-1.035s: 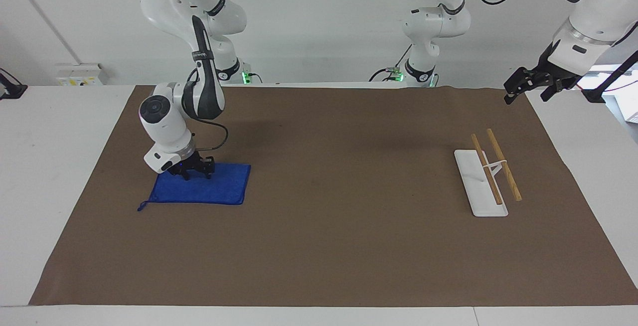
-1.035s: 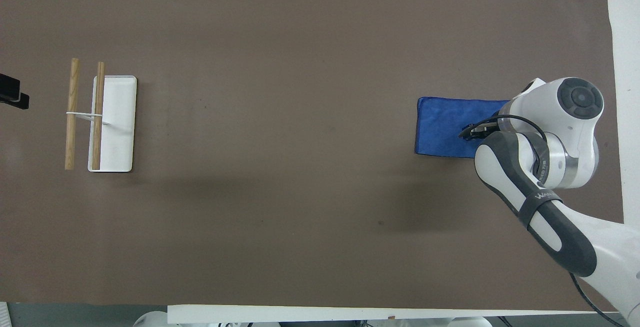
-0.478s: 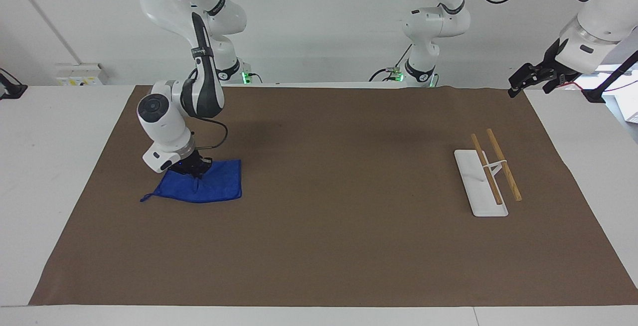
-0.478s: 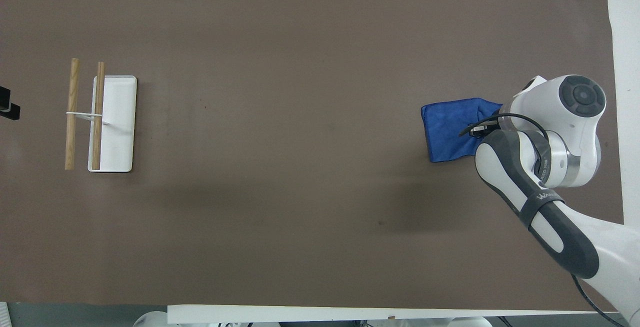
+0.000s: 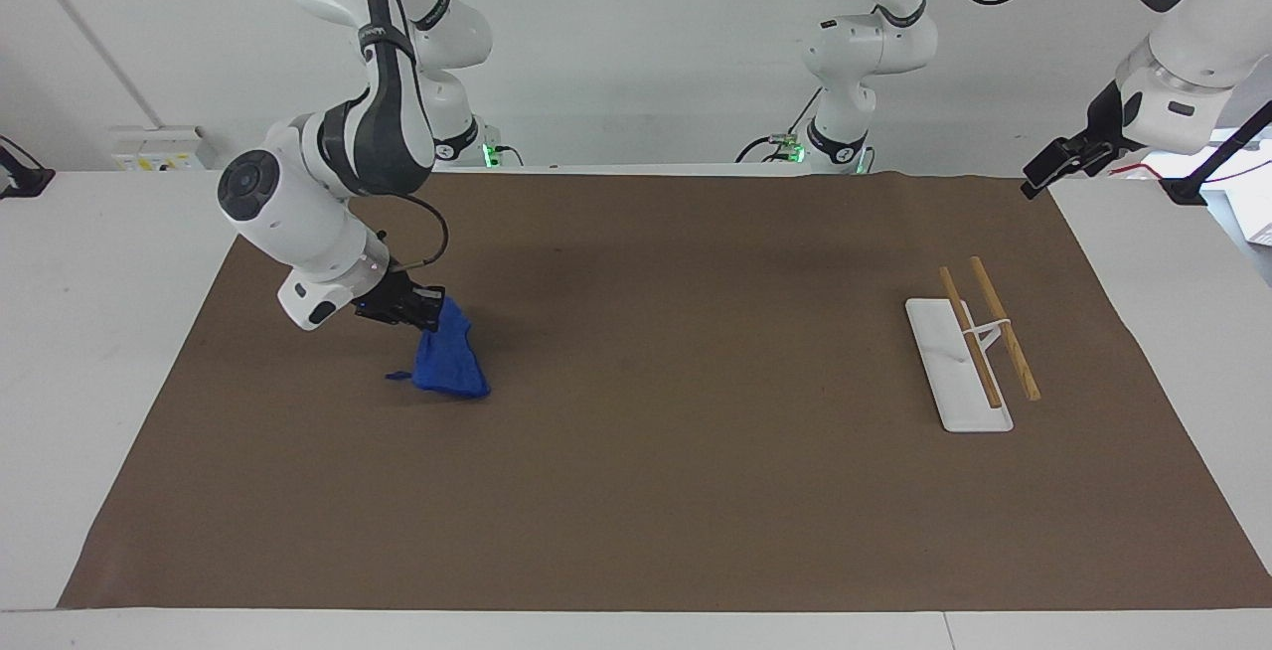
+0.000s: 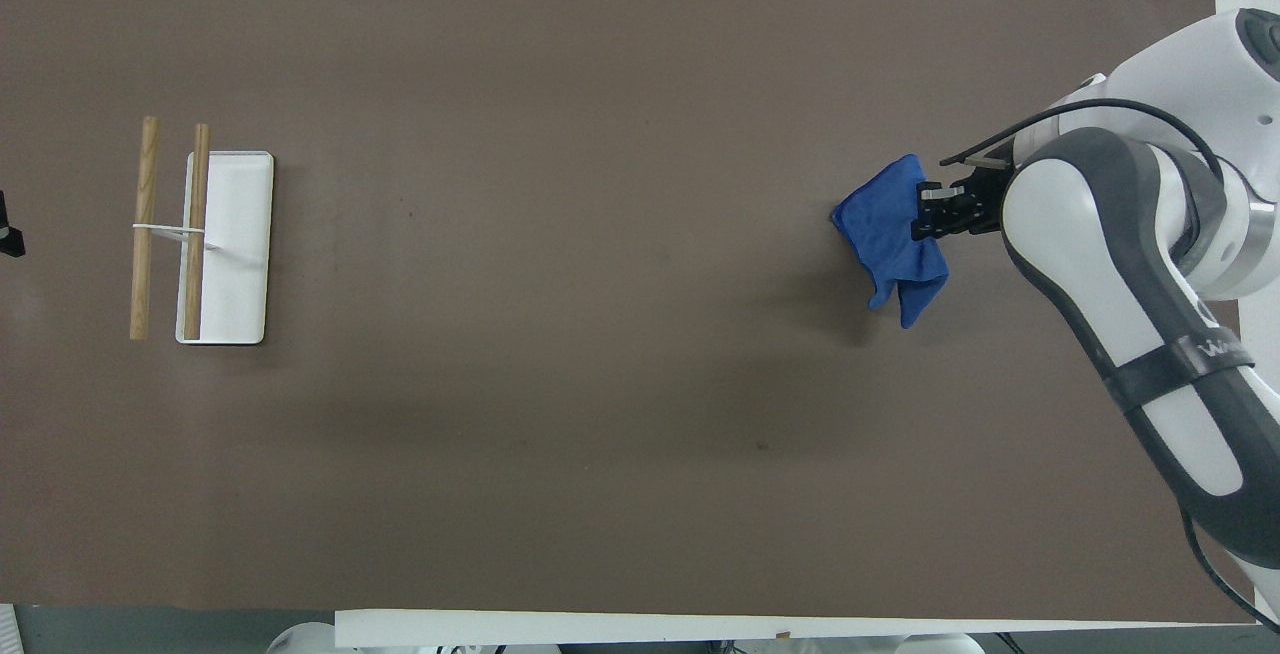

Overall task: Right arm passes towel to left arm to hang
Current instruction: 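Lift the towel with the right gripper while the left gripper approaches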

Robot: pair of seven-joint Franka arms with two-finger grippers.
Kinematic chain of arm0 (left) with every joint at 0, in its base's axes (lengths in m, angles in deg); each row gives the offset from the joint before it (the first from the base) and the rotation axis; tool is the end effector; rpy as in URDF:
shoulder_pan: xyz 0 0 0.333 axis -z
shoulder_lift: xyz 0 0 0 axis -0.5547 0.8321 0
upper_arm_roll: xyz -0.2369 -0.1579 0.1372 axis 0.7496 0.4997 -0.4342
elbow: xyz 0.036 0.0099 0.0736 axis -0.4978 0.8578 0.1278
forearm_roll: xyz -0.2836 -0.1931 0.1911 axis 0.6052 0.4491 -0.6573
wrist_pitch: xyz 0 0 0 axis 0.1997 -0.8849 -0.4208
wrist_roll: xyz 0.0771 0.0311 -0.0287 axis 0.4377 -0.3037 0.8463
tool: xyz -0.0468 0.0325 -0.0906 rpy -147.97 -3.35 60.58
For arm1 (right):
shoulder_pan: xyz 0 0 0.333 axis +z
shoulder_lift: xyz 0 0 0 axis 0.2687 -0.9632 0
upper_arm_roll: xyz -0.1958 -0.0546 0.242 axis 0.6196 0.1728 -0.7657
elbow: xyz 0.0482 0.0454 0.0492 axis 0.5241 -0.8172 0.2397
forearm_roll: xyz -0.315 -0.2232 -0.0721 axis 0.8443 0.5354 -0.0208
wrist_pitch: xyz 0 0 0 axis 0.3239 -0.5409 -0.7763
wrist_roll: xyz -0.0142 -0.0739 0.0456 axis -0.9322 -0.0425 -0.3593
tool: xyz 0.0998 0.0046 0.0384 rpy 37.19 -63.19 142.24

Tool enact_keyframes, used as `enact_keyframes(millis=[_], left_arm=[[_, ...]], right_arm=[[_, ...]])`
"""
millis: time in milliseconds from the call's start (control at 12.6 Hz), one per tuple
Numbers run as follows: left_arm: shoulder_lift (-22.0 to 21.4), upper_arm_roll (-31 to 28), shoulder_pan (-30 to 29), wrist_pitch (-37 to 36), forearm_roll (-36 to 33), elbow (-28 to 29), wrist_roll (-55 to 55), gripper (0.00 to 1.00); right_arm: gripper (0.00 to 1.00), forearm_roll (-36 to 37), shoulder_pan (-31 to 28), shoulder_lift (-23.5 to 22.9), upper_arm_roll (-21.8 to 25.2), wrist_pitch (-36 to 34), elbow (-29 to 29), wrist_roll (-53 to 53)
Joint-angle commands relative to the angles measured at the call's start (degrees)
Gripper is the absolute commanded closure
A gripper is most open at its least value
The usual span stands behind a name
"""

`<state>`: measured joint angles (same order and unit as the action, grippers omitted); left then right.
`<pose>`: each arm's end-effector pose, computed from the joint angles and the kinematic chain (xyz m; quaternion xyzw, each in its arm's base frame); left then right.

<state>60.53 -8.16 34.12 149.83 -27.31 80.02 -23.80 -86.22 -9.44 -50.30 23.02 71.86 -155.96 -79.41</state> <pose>0.5231 0.0023 0.6076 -0.9828 -0.1730 0.0523 0.0373 0.5918 0.0794 0.4268 -0.9804 0.0791 0.0752 0.1640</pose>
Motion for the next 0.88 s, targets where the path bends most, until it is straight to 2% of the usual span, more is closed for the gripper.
enact_keyframes(millis=[0, 319, 558, 796], left_arm=[[-6.5, 0.4, 2.5, 9.0, -1.0, 11.8, 14.2, 0.0], [-5.7, 0.4, 9.7, 18.1, -1.0, 15.3, 37.1, 0.0], [-2.3, 0.4, 16.7, 24.9, -1.0, 16.2, 51.4, 0.0], [0.5, 0.4, 23.0, 27.9, -1.0, 17.4, 61.0, 0.0]], right_arm=[[1.0, -8.6, 5.7, -0.8, -0.3, 0.5, 2.5, -13.5], [1.0, -19.0, 15.6, -1.2, -0.3, 8.7, 2.6, -32.8], [1.0, -28.3, 21.7, -1.2, -0.3, 15.2, 1.9, -44.1], [1.0, -32.2, 27.4, -1.3, -0.2, 20.0, 1.8, -51.8]])
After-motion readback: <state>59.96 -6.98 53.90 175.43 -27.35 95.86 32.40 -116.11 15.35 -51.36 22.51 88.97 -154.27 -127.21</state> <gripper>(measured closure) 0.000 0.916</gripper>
